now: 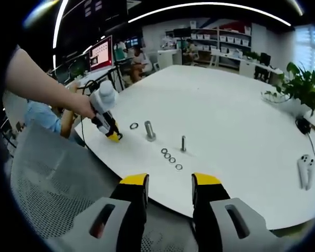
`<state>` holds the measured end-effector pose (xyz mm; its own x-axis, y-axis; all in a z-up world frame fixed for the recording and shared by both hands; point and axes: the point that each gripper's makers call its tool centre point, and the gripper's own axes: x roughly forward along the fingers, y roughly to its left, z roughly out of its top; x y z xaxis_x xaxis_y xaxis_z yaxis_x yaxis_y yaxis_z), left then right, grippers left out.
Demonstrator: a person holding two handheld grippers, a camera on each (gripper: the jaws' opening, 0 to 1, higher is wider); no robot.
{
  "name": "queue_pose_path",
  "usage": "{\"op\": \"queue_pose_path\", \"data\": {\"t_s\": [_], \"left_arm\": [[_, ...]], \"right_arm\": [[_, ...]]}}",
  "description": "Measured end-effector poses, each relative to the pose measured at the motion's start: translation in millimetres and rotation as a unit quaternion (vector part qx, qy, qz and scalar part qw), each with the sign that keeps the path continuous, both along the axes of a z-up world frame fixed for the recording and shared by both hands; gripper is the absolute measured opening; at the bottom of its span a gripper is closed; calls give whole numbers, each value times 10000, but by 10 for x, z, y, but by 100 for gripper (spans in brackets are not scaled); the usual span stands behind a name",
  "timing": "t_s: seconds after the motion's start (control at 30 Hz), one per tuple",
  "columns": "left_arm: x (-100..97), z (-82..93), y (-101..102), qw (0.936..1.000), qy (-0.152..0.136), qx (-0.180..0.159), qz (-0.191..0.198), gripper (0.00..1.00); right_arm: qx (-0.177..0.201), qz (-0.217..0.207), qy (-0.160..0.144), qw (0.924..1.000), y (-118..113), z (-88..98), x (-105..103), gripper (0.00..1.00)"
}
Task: Place the washer onto the threaded stud by aligning its center hole with the stud, sliding it down to the base, and recovering from edge contact or off-axis alignment until the washer reaches the visible bottom stop.
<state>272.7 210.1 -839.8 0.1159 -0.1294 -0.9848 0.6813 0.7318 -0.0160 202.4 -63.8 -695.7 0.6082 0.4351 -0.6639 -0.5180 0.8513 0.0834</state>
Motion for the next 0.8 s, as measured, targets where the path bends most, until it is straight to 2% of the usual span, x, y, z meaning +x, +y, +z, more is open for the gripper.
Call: {"op": "queue_pose_path", "data": {"t_s": [0.3, 0.43, 0.57, 0.7, 0.73, 0.77, 0.8], "left_arm": [[17, -9, 8, 9997, 145, 178, 63, 20], [19, -13, 33, 9995, 130, 11, 285, 20], [12, -28, 13, 9998, 172, 63, 88, 21], [7, -30, -1, 9997, 161, 147, 146, 21], [2, -18, 1, 9995, 120, 142, 264, 20], [19, -17, -10, 9987, 22, -2, 513, 20], [89, -7, -36, 9957, -228, -333, 834, 20]], "right_arm": [[-38, 13, 27, 10000, -7, -12, -9, 34], [-31, 5, 19, 10000, -8, -11, -7, 34], [-19, -1, 16, 10000, -7, -7, -9, 34], [-23, 5, 17, 10000, -7, -8, -10, 34], [-23, 4, 18, 10000, -7, -8, -10, 34], [-26, 2, 16, 10000, -9, -8, -9, 34], [-26, -1, 19, 10000, -9, -8, -9, 34]]}}
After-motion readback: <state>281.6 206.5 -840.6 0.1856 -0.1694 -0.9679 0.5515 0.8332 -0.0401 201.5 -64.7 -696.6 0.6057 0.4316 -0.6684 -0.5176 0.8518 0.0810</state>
